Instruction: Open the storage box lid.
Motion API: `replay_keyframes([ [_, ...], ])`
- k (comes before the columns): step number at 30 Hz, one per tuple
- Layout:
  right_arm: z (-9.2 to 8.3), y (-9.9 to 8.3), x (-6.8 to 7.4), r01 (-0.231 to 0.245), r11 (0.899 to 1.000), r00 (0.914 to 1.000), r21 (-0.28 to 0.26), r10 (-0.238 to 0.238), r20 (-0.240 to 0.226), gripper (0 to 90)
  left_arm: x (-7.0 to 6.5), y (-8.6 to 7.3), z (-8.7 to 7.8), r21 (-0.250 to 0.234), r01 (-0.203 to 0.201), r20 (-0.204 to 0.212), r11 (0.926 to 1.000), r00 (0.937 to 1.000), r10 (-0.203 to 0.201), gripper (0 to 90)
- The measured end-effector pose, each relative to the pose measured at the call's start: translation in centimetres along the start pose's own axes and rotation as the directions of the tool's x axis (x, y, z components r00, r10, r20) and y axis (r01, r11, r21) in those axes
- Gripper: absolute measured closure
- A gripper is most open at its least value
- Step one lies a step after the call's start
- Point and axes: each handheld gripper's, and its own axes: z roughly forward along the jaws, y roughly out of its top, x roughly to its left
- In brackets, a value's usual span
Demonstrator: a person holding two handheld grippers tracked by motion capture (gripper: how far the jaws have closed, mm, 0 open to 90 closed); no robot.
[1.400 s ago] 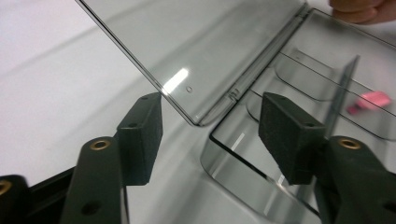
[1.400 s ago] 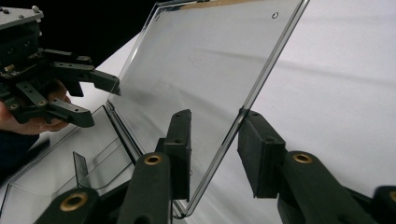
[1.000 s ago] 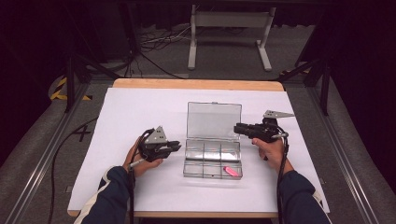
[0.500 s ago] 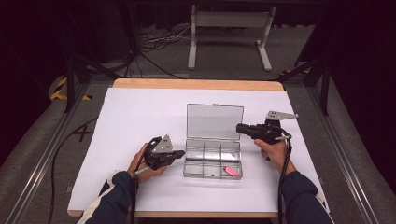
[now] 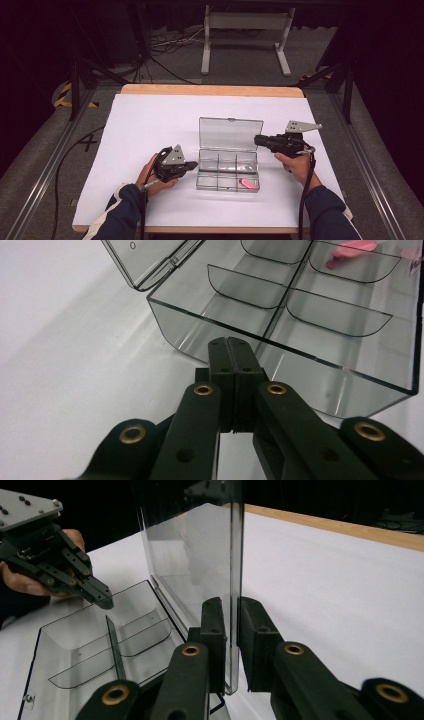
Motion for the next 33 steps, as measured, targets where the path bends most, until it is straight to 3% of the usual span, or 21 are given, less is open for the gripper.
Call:
replay_keyframes([
  [20, -0.8, 0.0, 1.8, 0.082, 0.996, 0.9964, 0.024, -0.083, 0.016, 77.7, 0.0, 1.4, -1.1, -0.102, 0.021, 0.004, 0.9945, 0.9998, -0.021, 90.0],
  [33, -1.4, -0.2, 2.5, 0.097, 0.995, 0.9947, 0.029, -0.098, 0.031, 76.3, 0.1, 2.2, -1.4, -0.138, 0.02, -0.002, 0.9902, 0.9998, -0.02, 90.0],
])
